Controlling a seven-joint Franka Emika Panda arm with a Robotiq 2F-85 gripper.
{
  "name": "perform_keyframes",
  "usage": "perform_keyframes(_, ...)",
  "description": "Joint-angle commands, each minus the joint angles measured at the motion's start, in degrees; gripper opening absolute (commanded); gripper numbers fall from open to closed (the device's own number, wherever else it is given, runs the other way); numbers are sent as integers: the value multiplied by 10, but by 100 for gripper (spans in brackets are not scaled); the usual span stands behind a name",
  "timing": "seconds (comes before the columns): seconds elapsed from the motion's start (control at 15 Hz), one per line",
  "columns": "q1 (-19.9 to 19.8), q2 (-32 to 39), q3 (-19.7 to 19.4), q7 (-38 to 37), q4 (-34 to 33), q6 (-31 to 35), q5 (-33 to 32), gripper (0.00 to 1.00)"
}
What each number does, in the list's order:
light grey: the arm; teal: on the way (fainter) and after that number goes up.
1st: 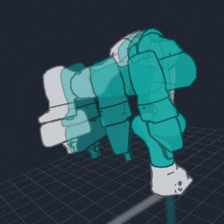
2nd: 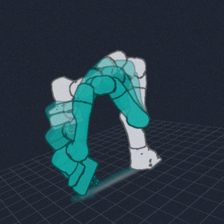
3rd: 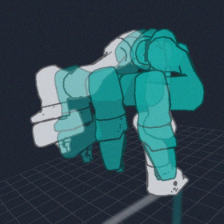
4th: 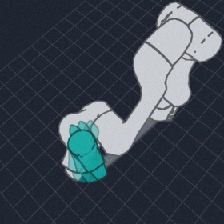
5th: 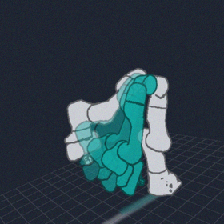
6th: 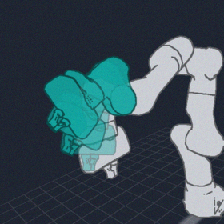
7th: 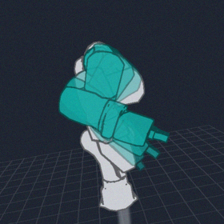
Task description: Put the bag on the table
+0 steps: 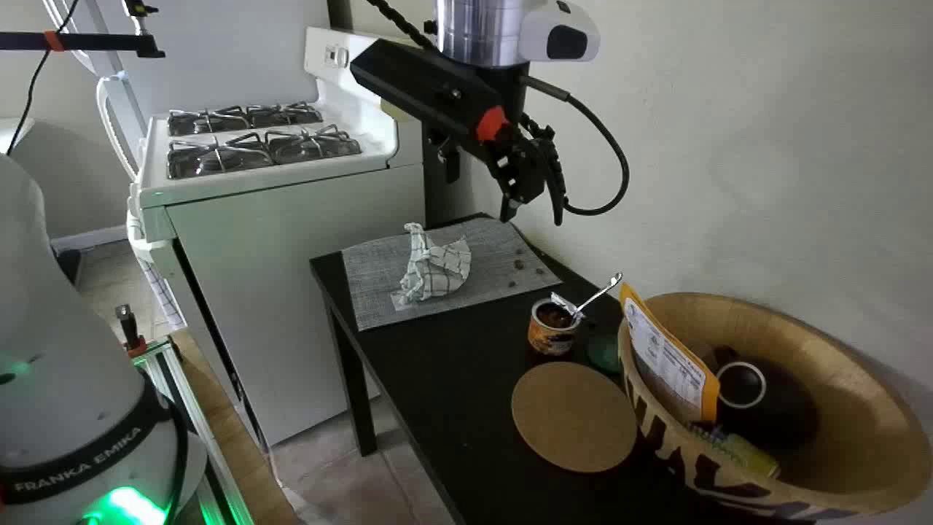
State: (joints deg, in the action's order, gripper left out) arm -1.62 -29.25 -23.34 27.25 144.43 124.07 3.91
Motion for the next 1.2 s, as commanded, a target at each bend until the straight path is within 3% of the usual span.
perform_keyframes(0.0, -17, 4, 16, 8, -1, -2, 10, 100)
perform_keyframes(0.13, -36, 22, 28, -57, -4, 70, 17, 100)
perform_keyframes(0.33, -54, 60, 25, -95, -34, 148, 25, 100)
perform_keyframes(0.47, -83, 93, 34, -117, -52, 212, -12, 100)
perform_keyframes(0.73, -76, 164, -21, 50, -152, 107, -21, 100)
perform_keyframes(0.87, -74, 199, -40, 136, -197, 54, 5, 100)
perform_keyframes(1.13, -102, 264, -40, 267, -247, -18, 16, 100)
